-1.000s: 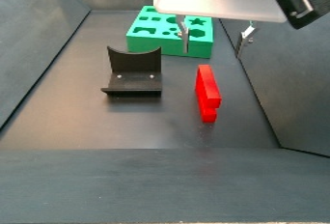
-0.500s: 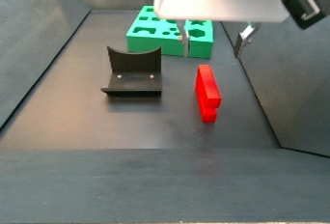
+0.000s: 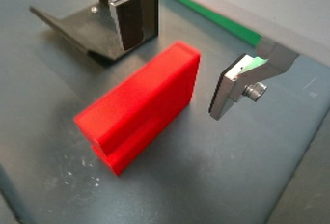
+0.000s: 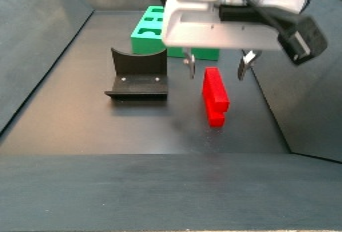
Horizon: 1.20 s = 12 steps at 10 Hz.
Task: Pick up the double-square object. Move up. Rotate the double-square object. Place the double-square object on the fixture. Regrasp the double-square object. Move to above the board. Insert the double-square object.
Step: Rotate the double-square object, then move up.
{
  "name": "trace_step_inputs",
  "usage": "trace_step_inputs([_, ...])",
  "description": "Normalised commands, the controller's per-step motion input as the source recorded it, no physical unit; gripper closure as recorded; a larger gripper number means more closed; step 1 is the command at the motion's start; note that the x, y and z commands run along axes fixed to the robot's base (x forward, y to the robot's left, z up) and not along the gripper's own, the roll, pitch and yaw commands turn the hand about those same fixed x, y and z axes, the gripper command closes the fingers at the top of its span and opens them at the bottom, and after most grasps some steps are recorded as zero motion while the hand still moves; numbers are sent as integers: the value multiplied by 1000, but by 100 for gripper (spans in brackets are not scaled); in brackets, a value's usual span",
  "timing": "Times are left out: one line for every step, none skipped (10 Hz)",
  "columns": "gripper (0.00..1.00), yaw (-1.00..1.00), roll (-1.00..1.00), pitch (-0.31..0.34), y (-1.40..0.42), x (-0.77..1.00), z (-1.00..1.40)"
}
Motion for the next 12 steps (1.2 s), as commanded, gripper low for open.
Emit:
trace_step_inputs([0, -19, 68, -11, 27, 39, -1000])
trace_step_inputs([0, -18, 76, -7, 25, 42, -907])
trace_step_inputs([0, -18, 89, -4, 25, 42, -736])
trace_step_inputs([0, -16, 98, -2, 21, 38, -615])
trace_step_inputs([0, -16, 110, -5, 16, 36, -453])
trace_step_inputs([0, -16, 117, -7, 17, 38, -374])
trace_step_inputs([0, -15, 128, -9, 12, 35, -221])
trace_step_inputs([100, 0, 0, 0, 0, 0, 0])
trace_step_inputs([100, 0, 0, 0, 0, 0, 833])
trace_step_inputs([100, 0, -2, 6, -2, -8, 822])
trace_step_inputs([100, 5, -15, 25, -8, -26, 697])
trace_step_inputs([100, 8, -21, 26, -8, -20, 613])
